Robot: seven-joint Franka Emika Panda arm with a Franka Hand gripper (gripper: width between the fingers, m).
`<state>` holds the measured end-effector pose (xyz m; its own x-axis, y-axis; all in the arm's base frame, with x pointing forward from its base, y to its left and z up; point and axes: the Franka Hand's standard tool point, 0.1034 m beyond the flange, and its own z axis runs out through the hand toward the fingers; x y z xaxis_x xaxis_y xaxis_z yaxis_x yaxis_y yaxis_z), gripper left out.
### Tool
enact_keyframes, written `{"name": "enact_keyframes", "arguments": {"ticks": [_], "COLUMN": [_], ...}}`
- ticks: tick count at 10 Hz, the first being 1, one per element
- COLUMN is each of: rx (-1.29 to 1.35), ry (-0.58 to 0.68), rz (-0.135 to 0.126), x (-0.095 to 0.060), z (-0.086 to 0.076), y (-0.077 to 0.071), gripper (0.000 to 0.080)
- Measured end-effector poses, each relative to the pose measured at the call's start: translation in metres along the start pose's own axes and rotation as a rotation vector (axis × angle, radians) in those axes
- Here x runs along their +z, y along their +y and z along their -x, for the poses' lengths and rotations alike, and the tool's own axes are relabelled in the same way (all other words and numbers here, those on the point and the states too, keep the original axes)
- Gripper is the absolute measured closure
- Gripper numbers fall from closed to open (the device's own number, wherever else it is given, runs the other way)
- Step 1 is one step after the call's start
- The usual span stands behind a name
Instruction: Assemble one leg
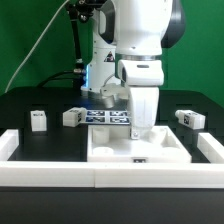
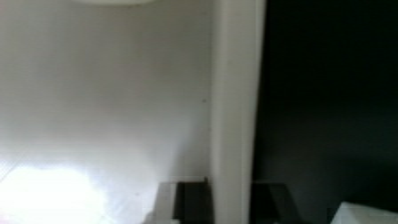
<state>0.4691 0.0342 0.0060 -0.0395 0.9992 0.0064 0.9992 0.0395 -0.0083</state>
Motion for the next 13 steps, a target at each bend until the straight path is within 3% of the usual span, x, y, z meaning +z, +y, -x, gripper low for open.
{"name": "enact_keyframes", "arguments": {"ticks": [5, 9, 11, 12, 13], "rx": [0.036, 0.082, 0.082, 0.082, 0.083], "ry": [0.024, 0.026, 0.026, 0.026, 0.026], "rz": [0.010, 0.010, 0.010, 0.010, 0.010], "x": [0.001, 0.001, 0.001, 0.001, 0.001], "z": [-0.042, -0.045, -0.045, -0.045, -0.045], "y": [0.020, 0.022, 0.022, 0.022, 0.022], "gripper": [0.0741, 0.0727, 0.0414, 0.0414, 0.0237]}}
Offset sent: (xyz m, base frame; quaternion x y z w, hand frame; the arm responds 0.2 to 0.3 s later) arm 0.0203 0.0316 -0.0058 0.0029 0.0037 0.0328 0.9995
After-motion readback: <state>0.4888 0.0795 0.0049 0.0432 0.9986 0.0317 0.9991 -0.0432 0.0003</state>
